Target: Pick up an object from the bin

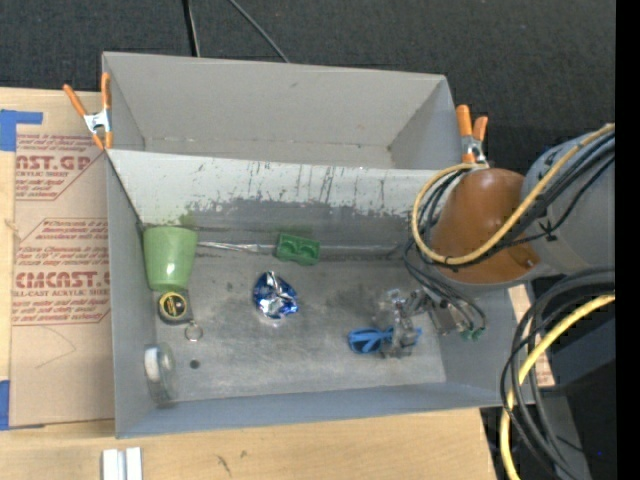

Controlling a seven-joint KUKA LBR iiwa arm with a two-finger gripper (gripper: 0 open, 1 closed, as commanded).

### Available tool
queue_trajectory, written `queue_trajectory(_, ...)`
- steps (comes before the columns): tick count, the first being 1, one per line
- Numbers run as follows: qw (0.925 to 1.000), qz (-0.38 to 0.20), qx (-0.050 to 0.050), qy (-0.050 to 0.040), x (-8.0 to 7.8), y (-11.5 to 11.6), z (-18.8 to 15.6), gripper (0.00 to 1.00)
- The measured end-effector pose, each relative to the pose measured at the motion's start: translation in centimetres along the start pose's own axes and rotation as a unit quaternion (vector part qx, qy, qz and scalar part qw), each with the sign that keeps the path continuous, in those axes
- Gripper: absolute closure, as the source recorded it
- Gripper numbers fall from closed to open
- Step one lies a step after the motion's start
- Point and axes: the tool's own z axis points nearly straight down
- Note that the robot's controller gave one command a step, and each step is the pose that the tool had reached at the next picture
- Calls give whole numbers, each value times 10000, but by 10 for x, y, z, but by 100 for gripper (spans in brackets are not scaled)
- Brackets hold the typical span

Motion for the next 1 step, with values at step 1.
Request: queue_trajectory(1, 10000, -3, 19, -40, -2, 0, -80, 100)
